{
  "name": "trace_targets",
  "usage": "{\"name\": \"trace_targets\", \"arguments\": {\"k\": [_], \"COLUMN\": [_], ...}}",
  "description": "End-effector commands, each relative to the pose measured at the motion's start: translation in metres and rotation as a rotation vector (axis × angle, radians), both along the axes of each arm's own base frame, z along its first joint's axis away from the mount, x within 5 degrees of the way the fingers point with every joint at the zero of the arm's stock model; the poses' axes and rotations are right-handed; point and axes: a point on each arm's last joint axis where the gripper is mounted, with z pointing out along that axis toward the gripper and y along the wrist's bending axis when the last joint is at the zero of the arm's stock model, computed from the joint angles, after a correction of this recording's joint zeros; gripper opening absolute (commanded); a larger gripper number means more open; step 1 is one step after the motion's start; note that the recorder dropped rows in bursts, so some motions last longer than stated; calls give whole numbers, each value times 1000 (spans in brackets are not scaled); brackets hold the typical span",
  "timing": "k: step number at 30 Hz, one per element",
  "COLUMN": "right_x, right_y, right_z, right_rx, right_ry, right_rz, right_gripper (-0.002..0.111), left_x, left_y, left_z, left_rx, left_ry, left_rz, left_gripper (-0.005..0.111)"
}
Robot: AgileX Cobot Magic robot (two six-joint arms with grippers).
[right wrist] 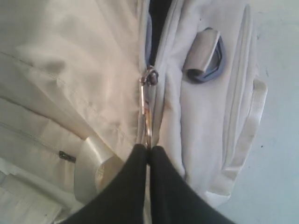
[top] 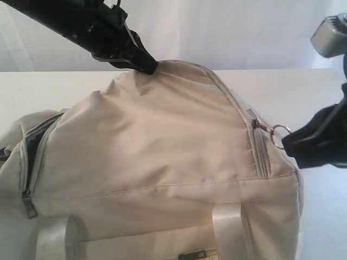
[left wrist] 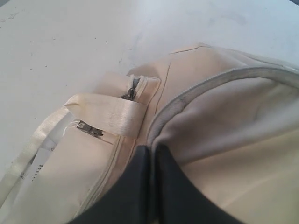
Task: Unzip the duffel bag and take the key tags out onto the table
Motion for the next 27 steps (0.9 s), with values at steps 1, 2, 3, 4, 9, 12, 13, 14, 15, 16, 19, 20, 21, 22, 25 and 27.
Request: {"name": "trace_targets", "arguments": {"k": [1, 2, 3, 4, 9, 12, 13, 14, 15, 16, 19, 20, 21, 22, 25, 27], "right_x": [-27, -32, -36, -40, -56, -63, -64, -65, -65, -65, -64, -64, -63, -62, -60, -58], "right_y": [-7, -8, -8, -9, -13, -14, -14, -15, -15, -15, -15, -15, -15, -15, -14, -14], "right_z": [-9, -12, -15, -18, -35, -45, -48, -51, -53, -55, -56, -55, -55, -54, -53, -52], "right_rx": [-34, -35, -35, -35, -34, -32, -32, -33, -34, -36, -33, -31, -29, -27, -19, -12], "right_ry": [60, 69, 78, 90, 136, 164, 170, 178, 184, 186, 176, 168, 161, 153, 121, 98], "right_rz": [26, 28, 28, 26, 16, 6, 4, 3, 2, 1, -3, -6, -7, -10, -18, -25], "right_gripper": [0, 0, 0, 0, 0, 0, 0, 0, 0, 0, 0, 0, 0, 0, 0, 0], "left_x": [5, 6, 6, 7, 6, 6, 5, 5, 5, 5, 4, 4, 4, 4, 4, 4], "left_y": [7, 8, 8, 11, 12, 12, 12, 12, 12, 12, 12, 12, 12, 12, 12, 12], "left_z": [3, 3, 3, 3, 2, 2, 2, 2, 1, 1, 1, 1, 1, 1, 1, 1], "left_rx": [12, 12, 12, 10, 17, 20, 21, 21, 22, 23, 24, 24, 25, 25, 25, 26], "left_ry": [-39, -39, -39, -36, -30, -24, -22, -20, -17, -14, -12, -12, -9, -9, -7, -5], "left_rz": [42, 44, 44, 51, 45, 38, 37, 36, 34, 32, 30, 30, 28, 28, 27, 25], "left_gripper": [0, 0, 0, 0, 0, 0, 0, 0, 0, 0, 0, 0, 0, 0, 0, 0]}}
